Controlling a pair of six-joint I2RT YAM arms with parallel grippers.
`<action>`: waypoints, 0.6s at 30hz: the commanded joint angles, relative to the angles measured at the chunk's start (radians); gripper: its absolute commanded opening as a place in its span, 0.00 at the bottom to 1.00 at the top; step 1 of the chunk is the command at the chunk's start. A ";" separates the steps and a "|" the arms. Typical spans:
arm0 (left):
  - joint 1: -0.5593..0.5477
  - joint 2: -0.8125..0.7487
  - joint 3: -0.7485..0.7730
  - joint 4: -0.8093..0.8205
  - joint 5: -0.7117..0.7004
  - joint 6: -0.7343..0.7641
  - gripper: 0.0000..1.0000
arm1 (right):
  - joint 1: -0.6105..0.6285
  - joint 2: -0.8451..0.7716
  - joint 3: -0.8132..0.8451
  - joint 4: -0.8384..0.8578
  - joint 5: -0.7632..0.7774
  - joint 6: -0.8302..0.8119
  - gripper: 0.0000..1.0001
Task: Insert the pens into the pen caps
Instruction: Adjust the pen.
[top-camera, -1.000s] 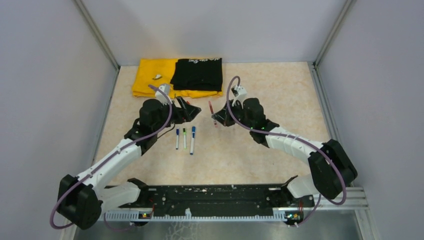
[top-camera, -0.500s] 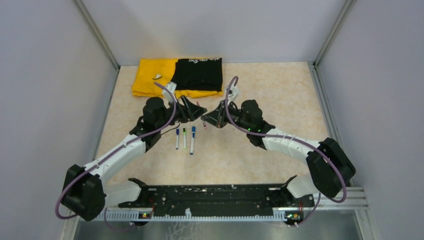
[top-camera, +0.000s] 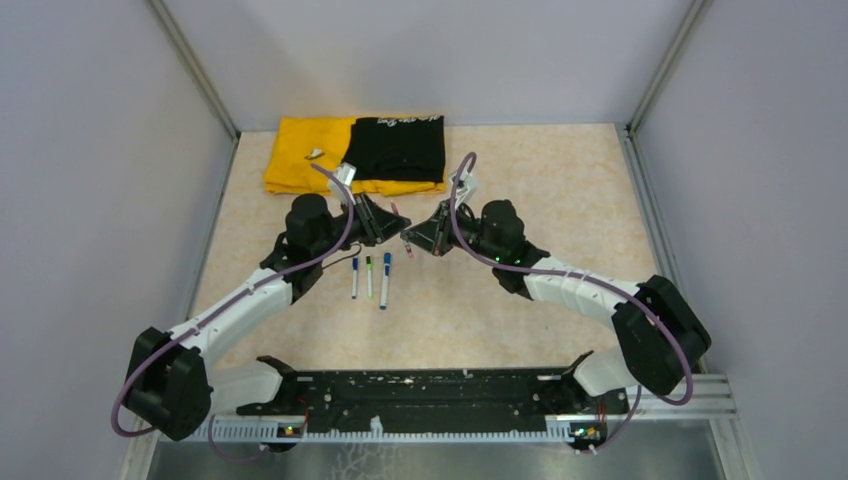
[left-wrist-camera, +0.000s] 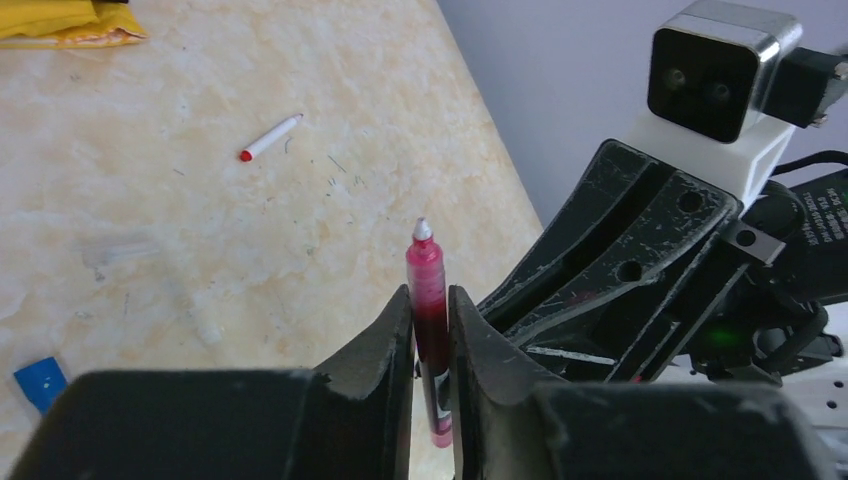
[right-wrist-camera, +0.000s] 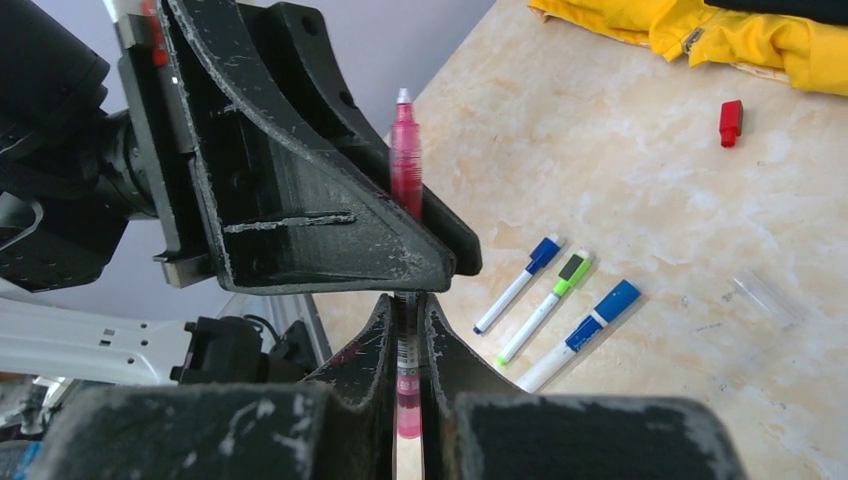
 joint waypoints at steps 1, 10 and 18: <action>0.005 0.003 0.015 0.019 0.017 0.008 0.14 | 0.006 -0.004 0.046 0.048 0.016 -0.001 0.00; 0.006 0.014 0.038 -0.008 0.003 0.020 0.00 | 0.016 -0.005 0.043 -0.016 0.003 -0.030 0.31; 0.006 0.013 0.038 0.001 -0.004 0.021 0.00 | 0.028 -0.018 0.006 -0.043 -0.012 -0.038 0.35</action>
